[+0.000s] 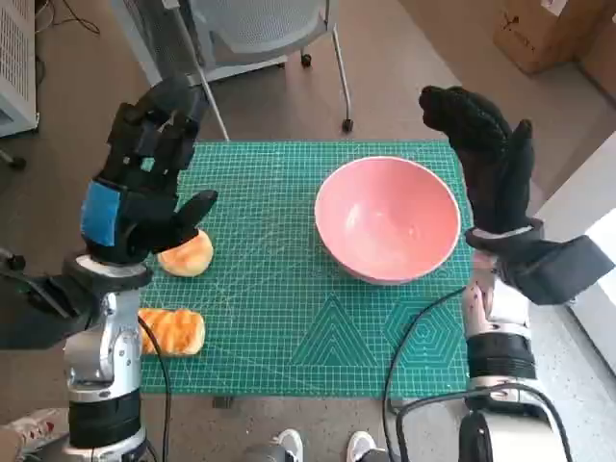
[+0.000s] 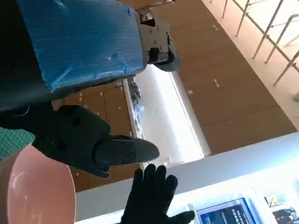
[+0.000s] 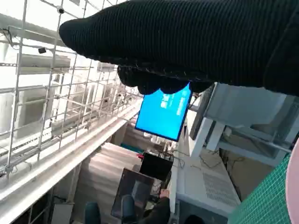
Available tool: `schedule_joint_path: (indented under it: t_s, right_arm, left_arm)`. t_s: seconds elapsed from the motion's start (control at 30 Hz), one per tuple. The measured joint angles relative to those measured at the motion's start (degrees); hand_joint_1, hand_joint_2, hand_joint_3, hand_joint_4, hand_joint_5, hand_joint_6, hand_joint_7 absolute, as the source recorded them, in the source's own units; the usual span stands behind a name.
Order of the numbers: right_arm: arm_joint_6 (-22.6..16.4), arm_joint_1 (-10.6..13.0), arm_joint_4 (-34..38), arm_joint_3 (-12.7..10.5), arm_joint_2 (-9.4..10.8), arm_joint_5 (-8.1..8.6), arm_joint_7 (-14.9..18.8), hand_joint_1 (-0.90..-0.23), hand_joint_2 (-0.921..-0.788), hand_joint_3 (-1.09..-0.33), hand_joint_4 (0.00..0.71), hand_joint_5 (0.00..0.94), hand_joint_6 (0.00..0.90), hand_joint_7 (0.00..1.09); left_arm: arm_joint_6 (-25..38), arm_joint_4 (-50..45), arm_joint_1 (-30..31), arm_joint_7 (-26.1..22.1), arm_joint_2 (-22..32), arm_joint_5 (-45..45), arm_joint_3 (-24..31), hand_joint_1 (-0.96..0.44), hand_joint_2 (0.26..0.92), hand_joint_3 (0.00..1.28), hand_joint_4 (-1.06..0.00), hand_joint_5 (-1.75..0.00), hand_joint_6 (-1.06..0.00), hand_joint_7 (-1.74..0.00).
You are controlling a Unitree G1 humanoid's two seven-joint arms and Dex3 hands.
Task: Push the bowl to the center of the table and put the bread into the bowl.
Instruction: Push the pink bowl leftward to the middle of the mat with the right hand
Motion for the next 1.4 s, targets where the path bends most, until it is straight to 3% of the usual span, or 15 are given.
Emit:
schedule_joint_path:
  t_s: [1.4]
  right_arm:
    - [-0.5,-1.0,2.6,-0.6,-0.5,-0.25,0.0,-0.548,-0.921,-0.634,0.311,0.000,0.441,0.00]
  left_arm:
    - [-0.3,1.8,-0.1,0.1,-0.1,0.3,-0.9,-0.45,0.853,0.32,-0.09,-0.02,0.00,-0.59]
